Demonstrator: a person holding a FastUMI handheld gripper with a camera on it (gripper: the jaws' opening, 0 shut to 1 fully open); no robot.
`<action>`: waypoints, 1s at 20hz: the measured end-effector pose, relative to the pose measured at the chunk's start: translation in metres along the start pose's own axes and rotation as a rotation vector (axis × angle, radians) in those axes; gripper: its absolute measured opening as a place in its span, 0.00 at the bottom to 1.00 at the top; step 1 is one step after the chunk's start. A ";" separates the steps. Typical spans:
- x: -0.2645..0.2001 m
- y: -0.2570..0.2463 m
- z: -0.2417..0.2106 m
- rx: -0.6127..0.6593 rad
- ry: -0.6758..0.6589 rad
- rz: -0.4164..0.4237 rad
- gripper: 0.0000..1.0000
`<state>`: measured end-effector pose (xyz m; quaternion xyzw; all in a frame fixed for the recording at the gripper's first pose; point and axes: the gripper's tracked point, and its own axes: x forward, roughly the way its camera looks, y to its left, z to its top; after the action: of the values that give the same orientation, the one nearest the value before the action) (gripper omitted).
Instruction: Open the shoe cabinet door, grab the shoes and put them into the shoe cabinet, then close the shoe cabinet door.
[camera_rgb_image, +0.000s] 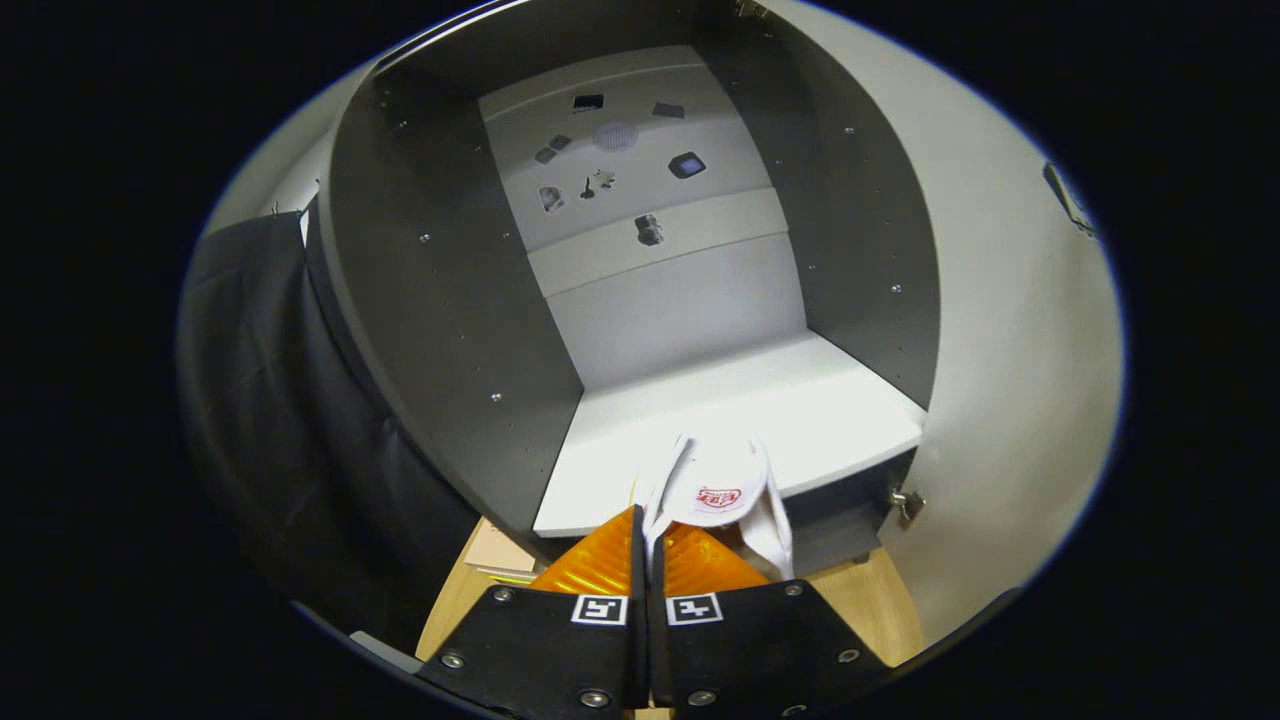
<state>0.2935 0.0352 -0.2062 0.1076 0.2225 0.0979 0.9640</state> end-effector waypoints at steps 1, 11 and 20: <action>0.010 -0.001 0.003 -0.006 0.005 0.004 0.00; 0.101 -0.009 0.044 -0.025 0.045 0.064 0.00; 0.150 -0.010 0.059 -0.059 0.048 0.091 0.00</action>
<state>0.4533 0.0515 -0.2181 0.0869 0.2375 0.1506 0.9557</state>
